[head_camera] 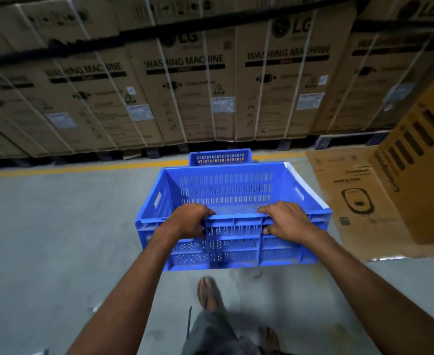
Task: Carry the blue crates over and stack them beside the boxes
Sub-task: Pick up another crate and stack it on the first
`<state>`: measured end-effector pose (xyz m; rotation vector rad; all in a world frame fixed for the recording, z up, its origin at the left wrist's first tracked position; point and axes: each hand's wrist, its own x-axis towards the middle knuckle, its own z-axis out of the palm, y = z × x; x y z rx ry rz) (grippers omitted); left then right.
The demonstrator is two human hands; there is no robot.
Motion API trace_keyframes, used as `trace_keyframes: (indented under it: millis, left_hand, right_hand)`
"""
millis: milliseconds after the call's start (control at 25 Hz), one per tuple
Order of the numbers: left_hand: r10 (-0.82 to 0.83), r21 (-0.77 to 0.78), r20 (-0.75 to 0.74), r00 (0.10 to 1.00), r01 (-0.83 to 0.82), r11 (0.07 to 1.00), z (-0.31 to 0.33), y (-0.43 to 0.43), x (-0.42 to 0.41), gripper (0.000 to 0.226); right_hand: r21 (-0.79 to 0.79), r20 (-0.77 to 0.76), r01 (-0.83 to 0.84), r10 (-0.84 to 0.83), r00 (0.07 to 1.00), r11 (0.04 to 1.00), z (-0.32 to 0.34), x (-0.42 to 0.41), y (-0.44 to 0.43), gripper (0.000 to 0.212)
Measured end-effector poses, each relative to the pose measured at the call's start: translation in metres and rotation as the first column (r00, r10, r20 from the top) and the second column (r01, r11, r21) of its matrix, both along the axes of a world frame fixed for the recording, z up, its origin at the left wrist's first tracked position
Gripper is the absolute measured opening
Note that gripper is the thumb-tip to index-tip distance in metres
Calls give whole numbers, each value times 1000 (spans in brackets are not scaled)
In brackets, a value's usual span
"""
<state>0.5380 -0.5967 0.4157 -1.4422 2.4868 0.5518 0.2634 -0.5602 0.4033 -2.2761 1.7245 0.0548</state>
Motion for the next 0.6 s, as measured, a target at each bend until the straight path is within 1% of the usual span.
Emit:
trace_keyframes:
  millis: [120, 240, 280, 360, 440, 480, 600]
  left_hand:
    - [33, 57, 25, 999, -34, 998, -27, -59, 15, 22]
    - [10, 149, 89, 996, -23, 989, -57, -133, 27, 21]
    - [2, 170, 108, 994, -20, 985, -67, -161, 30, 23]
    - [-24, 199, 144, 989, -5, 980, -82, -213, 33, 34]
    - [-28, 192, 182, 983, -8, 981, -96, -264, 41, 46]
    - [-25, 168, 194, 981, -8, 986, -102, -287, 45, 47]
    - [5, 81, 198, 980, -21, 996, -129, -349, 44, 40]
  right_hand:
    - [44, 6, -13, 13, 1000, 999, -27, 13, -65, 44]
    - [123, -18, 15, -13, 1000, 992, -57, 29, -131, 43]
    - [150, -27, 25, -21, 999, 988, -64, 32, -157, 45]
    - [191, -21, 48, -45, 999, 980, -76, 38, -205, 54]
    - [195, -22, 50, -47, 999, 980, -87, 45, -252, 60]
    - [175, -28, 44, -40, 999, 984, -93, 49, -273, 59]
    - [118, -46, 32, -27, 999, 993, -122, 50, -336, 47]
